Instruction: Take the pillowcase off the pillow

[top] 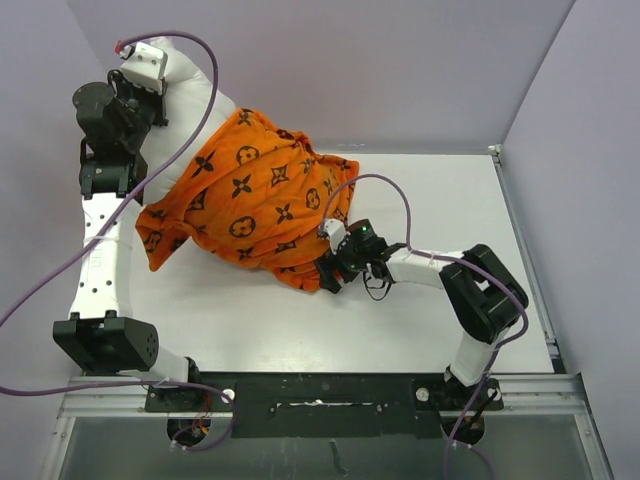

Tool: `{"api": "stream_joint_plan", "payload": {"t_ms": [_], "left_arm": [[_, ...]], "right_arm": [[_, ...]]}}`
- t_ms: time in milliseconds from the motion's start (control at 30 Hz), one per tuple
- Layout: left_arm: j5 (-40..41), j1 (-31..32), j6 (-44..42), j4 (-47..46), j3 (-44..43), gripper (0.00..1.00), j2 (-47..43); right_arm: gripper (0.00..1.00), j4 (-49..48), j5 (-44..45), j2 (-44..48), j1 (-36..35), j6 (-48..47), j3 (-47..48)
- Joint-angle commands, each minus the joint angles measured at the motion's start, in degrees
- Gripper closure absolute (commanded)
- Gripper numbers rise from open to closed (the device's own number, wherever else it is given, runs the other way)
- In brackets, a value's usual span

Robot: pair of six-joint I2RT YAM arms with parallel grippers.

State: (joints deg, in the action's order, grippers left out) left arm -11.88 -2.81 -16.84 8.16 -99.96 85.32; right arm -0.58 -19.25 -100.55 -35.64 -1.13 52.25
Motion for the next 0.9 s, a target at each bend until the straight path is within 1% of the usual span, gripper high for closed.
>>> {"api": "stream_joint_plan", "payload": {"t_ms": [0,33,67,133,167,233,267,400,467,533,600,767,867], "left_arm": [[-1.0,-0.9,-0.2,-10.3,-2.3,1.0,-1.1],[-1.1,-1.2,-0.1,-10.4,-2.7,1.0,-0.9],[-1.1,-1.3,0.0,-10.4,-3.2,1.0,-0.6],[-1.1,-1.8,0.1,-10.7,-4.6,1.0,0.1],[-1.2,-2.3,0.4,-10.6,-5.6,1.0,0.7],[-1.1,-2.9,1.1,-10.4,-8.2,1.0,2.0],[-0.9,-3.1,1.4,-10.1,-9.7,1.0,2.7],[-0.5,-3.6,1.2,-9.7,-14.5,1.0,5.0],[-0.3,-4.1,0.8,-9.8,-16.9,1.0,6.3],[0.2,-5.2,0.9,-9.5,-21.2,1.0,8.2],[0.7,-6.8,1.9,-8.4,-25.8,1.0,10.5],[0.8,-11.3,5.5,-3.9,-37.7,1.0,16.5],[0.4,-12.8,5.9,-2.0,-41.3,1.0,18.5]], "right_arm": [[0.25,-3.1,5.7,-0.6,-1.7,1.5,0.0],[0.32,-4.0,6.3,0.1,-1.7,2.3,-1.7],[0.43,-5.4,7.5,1.3,-1.7,2.7,-3.7],[0.59,-7.1,9.5,4.3,-1.6,3.9,-7.4],[0.71,-7.0,10.9,6.2,-1.6,4.2,-8.7],[0.98,-6.0,13.7,8.7,-1.5,4.1,-10.4],[1.0,-5.6,14.9,10.3,-1.5,4.3,-11.1],[1.0,-4.0,17.1,16.9,-0.5,6.0,-13.4],[1.0,-2.5,18.9,21.2,0.5,8.1,-14.5],[1.0,-0.8,21.9,25.6,2.1,11.2,-15.7],[1.0,2.1,24.9,29.7,6.3,16.0,-16.5],[1.0,10.1,27.5,39.0,21.4,28.3,-18.3],[1.0,14.1,28.5,43.8,30.6,33.0,-18.7]]}}
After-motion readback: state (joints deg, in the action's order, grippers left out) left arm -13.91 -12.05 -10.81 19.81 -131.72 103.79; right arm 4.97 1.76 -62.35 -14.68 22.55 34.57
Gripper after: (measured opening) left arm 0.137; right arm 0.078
